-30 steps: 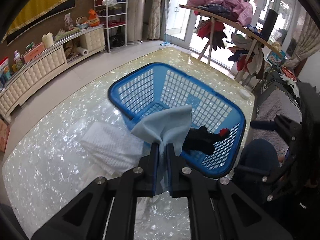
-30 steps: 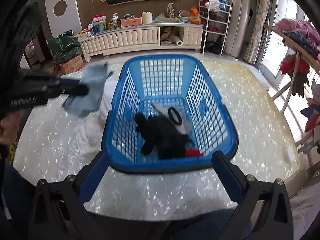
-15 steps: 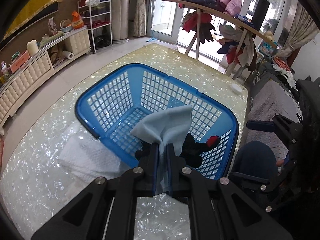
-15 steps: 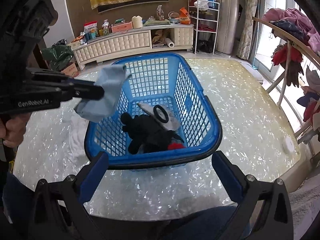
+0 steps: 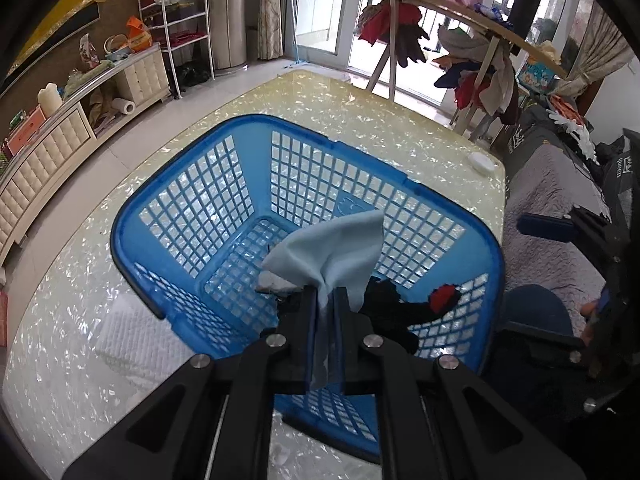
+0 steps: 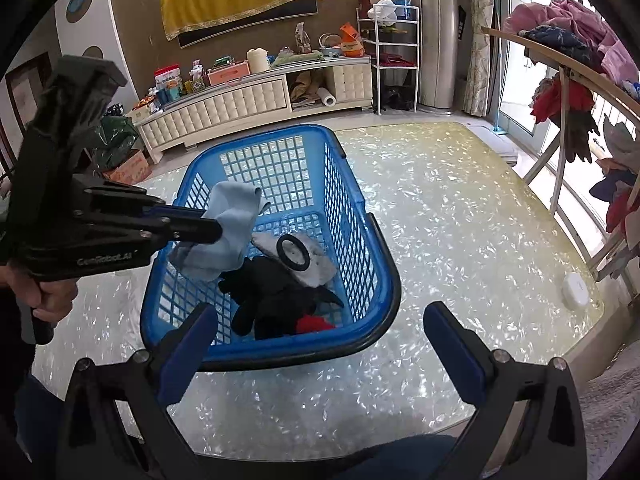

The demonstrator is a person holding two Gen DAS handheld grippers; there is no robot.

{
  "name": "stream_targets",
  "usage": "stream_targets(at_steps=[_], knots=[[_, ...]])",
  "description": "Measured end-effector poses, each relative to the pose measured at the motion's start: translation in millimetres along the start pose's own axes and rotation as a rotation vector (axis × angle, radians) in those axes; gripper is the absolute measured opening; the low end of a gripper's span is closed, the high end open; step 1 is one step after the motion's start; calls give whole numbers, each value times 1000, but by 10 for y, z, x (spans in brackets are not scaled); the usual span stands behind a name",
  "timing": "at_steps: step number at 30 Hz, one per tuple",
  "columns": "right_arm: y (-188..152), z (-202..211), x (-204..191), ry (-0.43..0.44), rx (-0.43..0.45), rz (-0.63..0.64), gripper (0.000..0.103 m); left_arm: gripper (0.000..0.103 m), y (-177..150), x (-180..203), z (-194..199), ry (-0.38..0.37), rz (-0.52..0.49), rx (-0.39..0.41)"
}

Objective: Organize soft objects
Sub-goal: 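Carry the light blue cloth over the blue basket and open the left tool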

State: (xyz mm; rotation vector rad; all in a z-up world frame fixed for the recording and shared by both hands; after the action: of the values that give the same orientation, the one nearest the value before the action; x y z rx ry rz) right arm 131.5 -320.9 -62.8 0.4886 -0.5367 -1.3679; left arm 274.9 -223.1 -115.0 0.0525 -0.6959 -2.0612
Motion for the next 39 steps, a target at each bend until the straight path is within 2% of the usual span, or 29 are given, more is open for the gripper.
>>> stream_targets(at_steps=[13,19,21,24,27,32,36,39], knots=[[1,-99,125,1,-20,-25,103,7,28,15,-312,54,-14,-50],[-7,-99,167,-3,-27,-32,103,39,69,7,-326,82,-3,-40],[-12,-89,180,-7,-29,-30,103,53,87,9,-294,95,-9,-22],[-9,-53,187,-14,-28,-37,103,65,102,14,-231,90,-13,-1],[-6,-20,177,-19,-28,-38,103,73,101,28,-109,87,-20,23],[17,40,147,-26,-28,-29,103,74,63,47,123,91,-18,50],[70,117,92,-28,-9,-18,103,87,-18,109,368,86,-34,86],[103,164,23,-26,-3,-4,103,90,-81,104,471,92,-28,82]])
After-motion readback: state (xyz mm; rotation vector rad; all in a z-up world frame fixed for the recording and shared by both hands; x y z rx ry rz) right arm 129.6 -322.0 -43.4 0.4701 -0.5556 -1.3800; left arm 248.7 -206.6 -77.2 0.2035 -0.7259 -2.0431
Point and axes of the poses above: each gripper's, at about its wrist camera, not at the fingertips, and z roughly against the way its jaws point, x to its right, y to its top, the point moved 8 cm from there along -z, roughly the way its jaws point, and after that the axes turned 14 degrees about z, right-handed, at the moved point
